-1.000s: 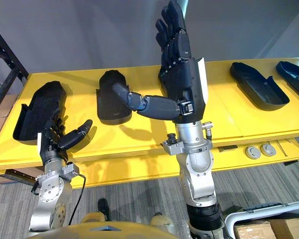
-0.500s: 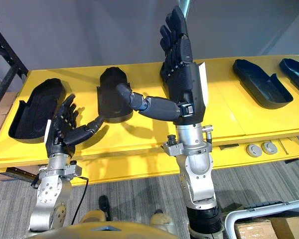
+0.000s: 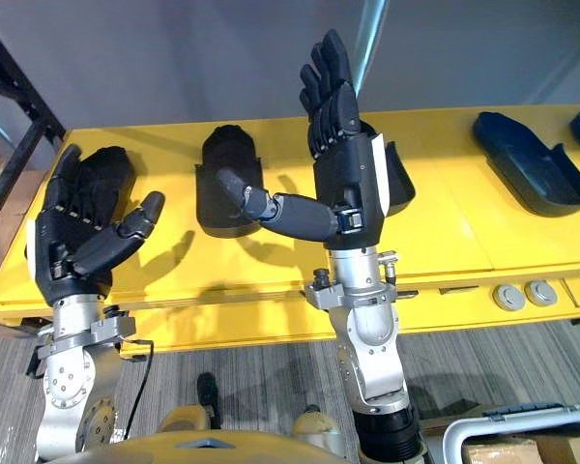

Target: Walk over and take three plastic housings, then place them on the shelf

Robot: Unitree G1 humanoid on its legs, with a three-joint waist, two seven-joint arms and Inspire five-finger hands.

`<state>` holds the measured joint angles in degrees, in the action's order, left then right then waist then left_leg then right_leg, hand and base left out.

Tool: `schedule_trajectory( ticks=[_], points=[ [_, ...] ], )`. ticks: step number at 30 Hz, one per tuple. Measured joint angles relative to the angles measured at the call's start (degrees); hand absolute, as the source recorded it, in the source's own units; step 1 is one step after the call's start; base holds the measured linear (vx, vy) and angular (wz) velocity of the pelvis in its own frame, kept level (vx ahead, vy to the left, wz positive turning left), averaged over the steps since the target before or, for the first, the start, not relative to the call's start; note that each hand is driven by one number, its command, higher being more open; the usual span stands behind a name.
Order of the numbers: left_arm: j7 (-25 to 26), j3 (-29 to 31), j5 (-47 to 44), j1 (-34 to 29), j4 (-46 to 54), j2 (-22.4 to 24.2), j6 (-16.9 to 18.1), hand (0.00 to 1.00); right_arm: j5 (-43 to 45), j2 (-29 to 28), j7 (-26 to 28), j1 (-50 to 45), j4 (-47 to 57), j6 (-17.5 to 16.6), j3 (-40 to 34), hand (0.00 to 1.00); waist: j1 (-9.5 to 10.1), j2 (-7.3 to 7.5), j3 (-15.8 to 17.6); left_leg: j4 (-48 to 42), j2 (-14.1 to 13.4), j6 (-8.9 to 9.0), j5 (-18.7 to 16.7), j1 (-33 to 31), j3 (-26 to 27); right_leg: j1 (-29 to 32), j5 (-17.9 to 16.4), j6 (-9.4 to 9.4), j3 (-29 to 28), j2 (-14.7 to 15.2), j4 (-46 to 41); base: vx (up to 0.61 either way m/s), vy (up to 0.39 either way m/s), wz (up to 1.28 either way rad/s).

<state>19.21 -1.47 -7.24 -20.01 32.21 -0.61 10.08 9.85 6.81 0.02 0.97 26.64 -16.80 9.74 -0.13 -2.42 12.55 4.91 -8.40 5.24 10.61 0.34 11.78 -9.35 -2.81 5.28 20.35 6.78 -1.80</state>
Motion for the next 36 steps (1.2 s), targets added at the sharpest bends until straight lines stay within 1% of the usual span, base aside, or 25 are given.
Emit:
schedule_trajectory(
  ticks=[2,5,9,11,13,16,18,20,21,24,26,30,36],
  points=[
    [2.58,0.3,1.15,-1.05,-0.01,0.33,0.0,1.0,0.0,-0.05,-0.96,0.03,-1.64,0.0,0.35,1.0,0.89,0.38,0.21,0.01,0.35,-0.05,0.29,0.03,-1.17,-0.84,-0.27,0.06,1.16,0.08,0.0,0.02,-0.022,0.3],
    [6.09,0.61,1.38,-1.86,-0.01,0.8,0.35,1.0,0.01,-0.09,-1.92,0.49,-3.28,0.01,1.67,1.0,1.55,0.93,0.52,0.17,0.62,-0.07,0.34,-0.06,-2.21,-1.38,-0.61,0.07,2.28,0.11,-0.03,-0.03,-0.015,0.26],
    [11.33,0.64,3.67,-4.28,-0.32,1.39,2.58,1.0,0.02,-0.1,-2.96,2.1,-4.44,0.09,4.3,1.0,1.79,1.36,0.61,0.17,0.8,-0.1,0.77,-1.37,-3.65,-0.97,-0.63,0.08,3.61,0.03,-0.06,-0.03,-0.007,0.2],
    [13.4,0.64,4.65,-4.76,-0.83,1.64,3.59,1.0,0.02,-0.11,-3.2,2.35,-4.64,0.14,4.57,1.0,2.12,1.4,0.61,0.15,0.87,-0.26,1.12,-1.91,-4.15,-0.71,-0.6,0.1,4.09,0.0,-0.18,-0.02,-0.005,0.13],
    [16.01,0.8,6.05,-4.98,-1.99,2.09,4.56,1.0,0.12,-0.12,-3.43,2.44,-5.76,0.14,4.57,1.0,2.98,1.56,0.66,0.16,0.87,-0.24,1.21,-1.99,-4.4,-0.75,-0.6,0.09,4.4,-0.04,-0.25,-0.02,-0.009,0.06],
    [19.35,1.51,8.02,-6.23,-2.81,2.52,6.16,1.0,0.65,-0.12,-4.46,3.03,-7.63,0.2,5.54,1.0,3.25,1.79,0.79,0.17,0.84,-0.01,1.43,-3.1,-5.48,-0.24,-0.86,-0.31,5.23,-0.31,-0.22,-0.03,-0.013,0.14],
    [20.09,2.33,7.96,-7.15,-2.84,2.59,6.38,1.0,0.63,-0.16,-5.03,3.41,-8.54,0.2,6.3,1.0,3.28,1.83,0.87,0.16,0.82,-0.03,1.79,-4.12,-6.3,0.29,-0.92,-0.4,5.99,-0.5,-0.23,-0.03,-0.019,0.23],
    [20.0,3.08,7.82,-7.92,-3.05,2.63,6.4,1.0,0.62,-0.31,-5.89,3.43,-9.38,0.2,6.84,1.0,4.06,2.1,1.2,0.15,0.83,0.07,1.88,-4.33,-6.91,0.23,-1.0,-0.49,6.39,-0.67,-0.28,0.0,-0.032,0.15],
    [19.74,3.56,7.58,-8.01,-3.72,2.75,6.49,1.0,0.62,-0.33,-6.6,3.7,-10.25,0.2,6.86,1.0,4.75,2.21,1.24,0.14,0.82,0.14,1.94,-4.54,-7.23,0.25,-1.05,-0.54,6.67,-0.77,-0.29,0.0,-0.026,0.11],
    [19.04,4.46,7.22,-8.56,-6.79,3.05,7.29,1.0,0.61,-0.43,-7.61,5.56,-12.5,0.21,7.04,1.0,4.95,2.27,1.34,0.03,0.88,0.1,2.17,-5.21,-7.97,0.37,-1.14,-0.49,7.52,-0.87,-0.46,0.0,-0.024,0.15],
    [17.69,4.45,6.79,-9.08,-8.05,3.06,7.47,1.0,0.61,-0.46,-7.95,5.76,-12.83,0.21,7.12,1.0,5.11,2.36,1.4,0.02,0.86,0.1,2.17,-5.23,-8.0,0.43,-1.33,-0.38,7.52,-0.76,-1.06,0.0,-0.008,0.02],
    [15.83,4.08,5.17,-9.16,-8.41,3.09,7.6,1.0,0.62,-0.45,-7.89,5.76,-12.83,0.21,7.23,1.0,4.81,2.46,1.47,0.01,0.64,0.18,2.11,-5.12,-7.64,0.99,-1.68,-0.77,7.08,-0.81,-1.37,-0.01,-0.007,-0.04],
    [15.72,3.94,5.05,-8.26,-8.42,3.01,8.26,1.0,0.64,-0.43,-7.17,5.63,-12.81,0.25,7.18,1.0,4.47,2.48,1.5,-0.01,-0.2,0.01,2.22,-4.72,-5.48,2.3,-1.58,-0.68,4.49,-0.86,-2.64,0.0,-0.014,-0.21]
  ],
)
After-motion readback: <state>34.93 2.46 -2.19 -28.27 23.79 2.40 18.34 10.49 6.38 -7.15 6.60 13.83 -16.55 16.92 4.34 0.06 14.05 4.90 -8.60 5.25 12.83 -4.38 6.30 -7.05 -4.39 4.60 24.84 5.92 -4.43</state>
